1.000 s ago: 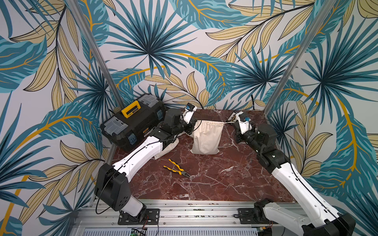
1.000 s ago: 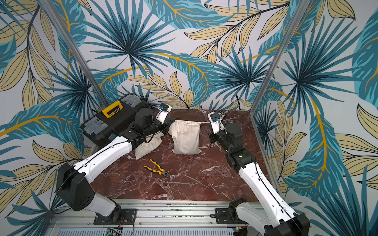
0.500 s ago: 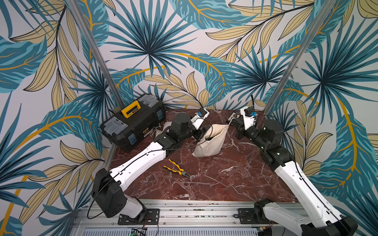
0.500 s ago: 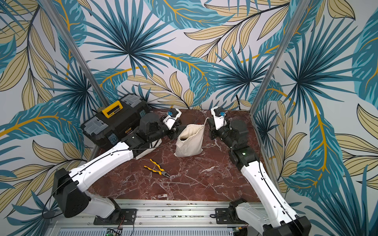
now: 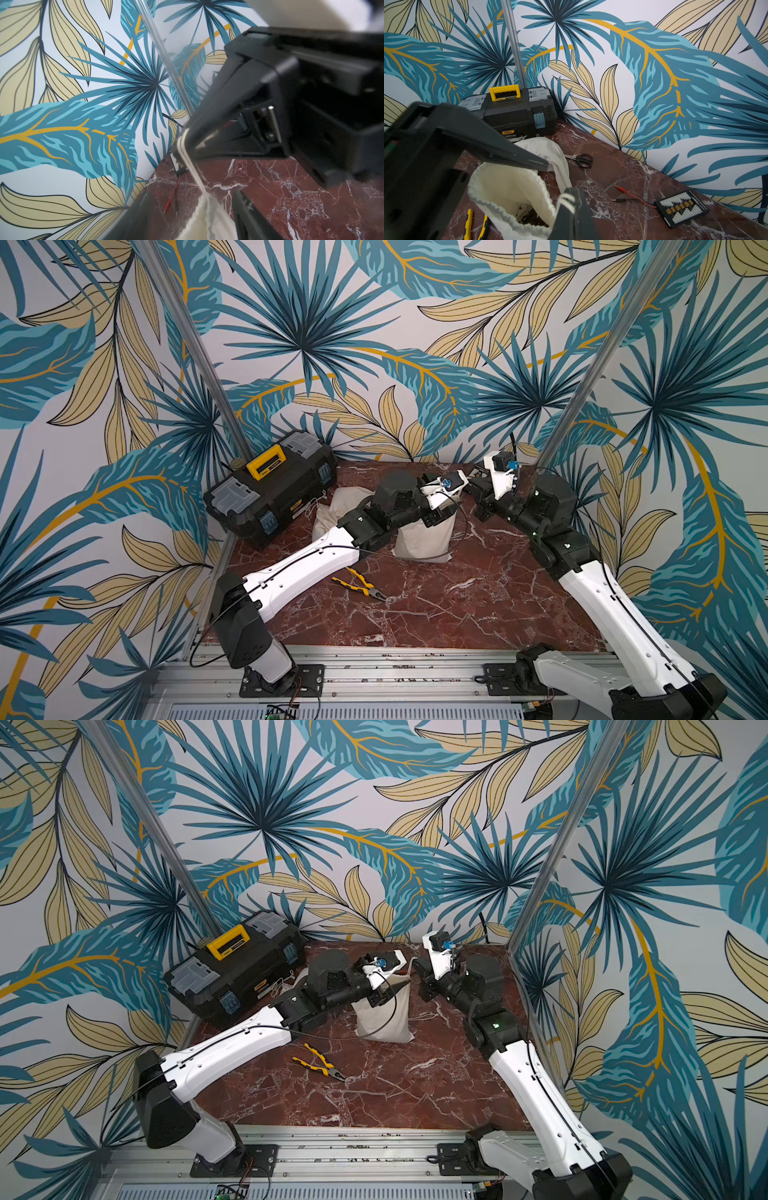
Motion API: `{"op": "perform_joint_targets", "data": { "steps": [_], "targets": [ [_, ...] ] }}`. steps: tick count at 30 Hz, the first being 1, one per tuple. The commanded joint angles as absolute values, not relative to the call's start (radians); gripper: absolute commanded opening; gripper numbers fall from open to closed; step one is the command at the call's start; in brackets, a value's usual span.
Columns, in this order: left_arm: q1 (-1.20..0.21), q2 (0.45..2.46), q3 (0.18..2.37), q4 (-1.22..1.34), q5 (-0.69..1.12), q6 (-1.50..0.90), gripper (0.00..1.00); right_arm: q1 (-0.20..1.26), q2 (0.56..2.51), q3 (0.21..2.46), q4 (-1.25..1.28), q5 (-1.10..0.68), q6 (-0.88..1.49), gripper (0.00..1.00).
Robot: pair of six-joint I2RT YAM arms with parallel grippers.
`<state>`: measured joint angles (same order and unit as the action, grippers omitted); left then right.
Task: Close the soil bag
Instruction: Frap the soil bag at the center of the board.
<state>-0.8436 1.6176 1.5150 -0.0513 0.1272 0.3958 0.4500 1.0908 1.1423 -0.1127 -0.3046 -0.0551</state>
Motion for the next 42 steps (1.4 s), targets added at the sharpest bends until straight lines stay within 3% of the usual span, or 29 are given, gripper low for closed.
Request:
{"op": "perform_joint_targets", "data": {
  "steps": [1, 4, 8, 10, 14, 20, 25, 36, 42],
  "targets": [
    [-0.846, 1.685, 1.597, -0.097, 0.128, 0.437, 0.57, 0.456, 1.093, 1.180, -0.081, -0.317, -0.041, 0.00],
    [-0.846, 1.728, 1.626, -0.124, 0.148, 0.445, 0.50, 0.455, 1.094, 1.181, -0.084, -0.306, -0.054, 0.00],
    [-0.847, 1.742, 1.604, -0.115, 0.114, 0.437, 0.33, 0.456, 1.092, 1.191, -0.100, -0.269, -0.054, 0.00],
    [-0.846, 1.740, 1.592, -0.117, 0.044, 0.430, 0.22, 0.456, 1.079, 1.200, -0.115, -0.236, -0.049, 0.00],
    [-0.844, 1.745, 1.544, -0.098, -0.151, 0.441, 0.10, 0.455, 0.997, 1.186, -0.142, -0.138, -0.044, 0.00],
    [-0.824, 1.812, 1.548, -0.155, -0.398, 0.439, 0.08, 0.455, 0.828, 1.157, -0.191, 0.050, -0.020, 0.00],
    [-0.781, 1.844, 1.529, -0.176, -0.491, 0.373, 0.12, 0.455, 0.708, 1.127, -0.212, 0.162, 0.010, 0.00],
    [-0.642, 1.886, 1.471, -0.201, -0.502, 0.298, 0.14, 0.456, 0.450, 0.988, -0.170, 0.389, 0.051, 0.00],
    [-0.613, 1.890, 1.458, -0.215, -0.487, 0.273, 0.05, 0.456, 0.452, 0.932, -0.151, 0.388, 0.065, 0.00]
  ]
}}
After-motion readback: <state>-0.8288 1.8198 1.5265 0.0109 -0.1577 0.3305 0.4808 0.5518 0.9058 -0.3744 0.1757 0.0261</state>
